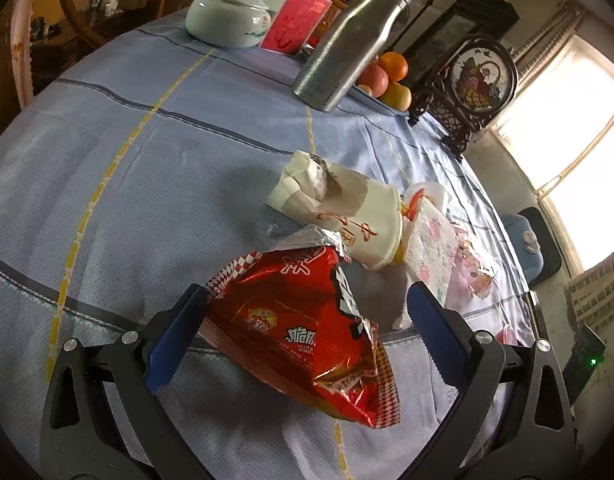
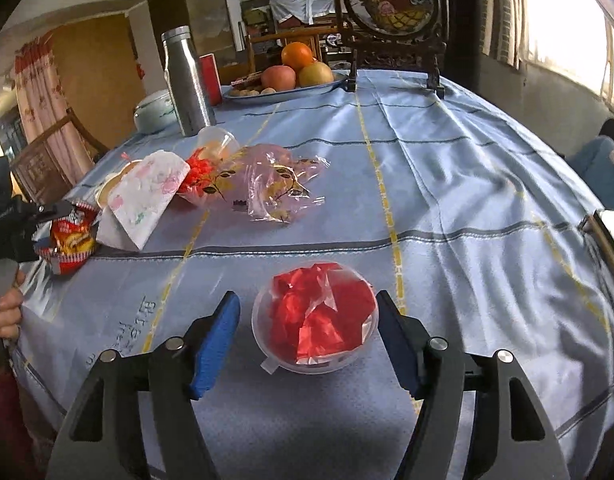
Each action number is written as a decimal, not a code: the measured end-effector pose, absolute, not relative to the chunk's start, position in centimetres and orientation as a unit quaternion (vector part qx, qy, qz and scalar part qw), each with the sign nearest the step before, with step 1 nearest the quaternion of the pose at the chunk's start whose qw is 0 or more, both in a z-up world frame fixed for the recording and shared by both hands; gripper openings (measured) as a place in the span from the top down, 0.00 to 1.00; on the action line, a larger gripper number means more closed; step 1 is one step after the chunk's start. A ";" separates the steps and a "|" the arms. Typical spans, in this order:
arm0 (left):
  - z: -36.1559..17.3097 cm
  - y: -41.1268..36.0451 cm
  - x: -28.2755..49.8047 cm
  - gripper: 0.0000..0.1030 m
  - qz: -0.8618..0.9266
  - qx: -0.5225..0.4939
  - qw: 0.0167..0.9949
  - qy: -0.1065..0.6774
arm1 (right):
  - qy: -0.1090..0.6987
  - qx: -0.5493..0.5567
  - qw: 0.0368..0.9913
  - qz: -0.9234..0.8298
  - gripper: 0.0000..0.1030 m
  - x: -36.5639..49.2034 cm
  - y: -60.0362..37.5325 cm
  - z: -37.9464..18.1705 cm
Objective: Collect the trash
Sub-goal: 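Grasp the red snack bag with the left tool while the right tool holds the tub, then carry the tub and snack bag to the red basket and open both tools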
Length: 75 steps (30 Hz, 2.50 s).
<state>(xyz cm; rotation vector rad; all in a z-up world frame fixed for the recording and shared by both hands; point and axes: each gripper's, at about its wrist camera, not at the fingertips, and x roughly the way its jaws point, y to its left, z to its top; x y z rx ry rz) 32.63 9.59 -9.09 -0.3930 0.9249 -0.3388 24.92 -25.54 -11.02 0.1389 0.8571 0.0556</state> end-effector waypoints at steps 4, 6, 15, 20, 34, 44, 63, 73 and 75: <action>-8.9 9.2 32.2 0.06 -0.147 -0.168 0.866 0.447 | 0.409 0.098 0.906 0.038 0.47 24.5 -25.9 -10.9; -8.5 8.6 31.6 0.06 -0.130 -0.132 0.875 0.447 | 0.408 0.099 0.906 0.042 0.47 24.2 -25.8 -10.8; -7.4 6.9 28.2 0.06 -0.136 -0.085 0.877 0.454 | 0.406 0.123 0.904 0.048 0.46 24.1 -26.1 -11.1; -9.3 4.8 29.6 0.10 -0.110 -0.039 0.872 0.475 | 0.393 0.138 0.907 0.053 0.47 23.7 -26.3 -10.8; -2.9 6.6 25.7 0.67 -0.136 -0.032 0.913 0.382 | 0.340 0.144 0.927 0.064 0.47 19.6 -26.8 -7.7; 0.6 0.8 20.5 0.67 -0.218 -0.007 0.915 0.338 | 0.276 0.143 0.950 0.035 0.47 12.4 -29.3 -3.4; 0.8 -17.2 11.4 0.67 -0.413 0.069 0.850 0.321 | 0.256 0.158 0.943 -0.144 0.47 -4.3 -41.5 -5.2; -2.9 -26.5 9.8 0.67 -0.473 0.117 0.794 0.364 | 0.363 0.235 0.879 -0.200 0.47 -5.9 -48.5 -17.3; -3.7 -28.2 9.6 0.67 -0.482 0.127 0.783 0.372 | 0.396 0.251 0.861 -0.198 0.46 -5.4 -49.3 -20.3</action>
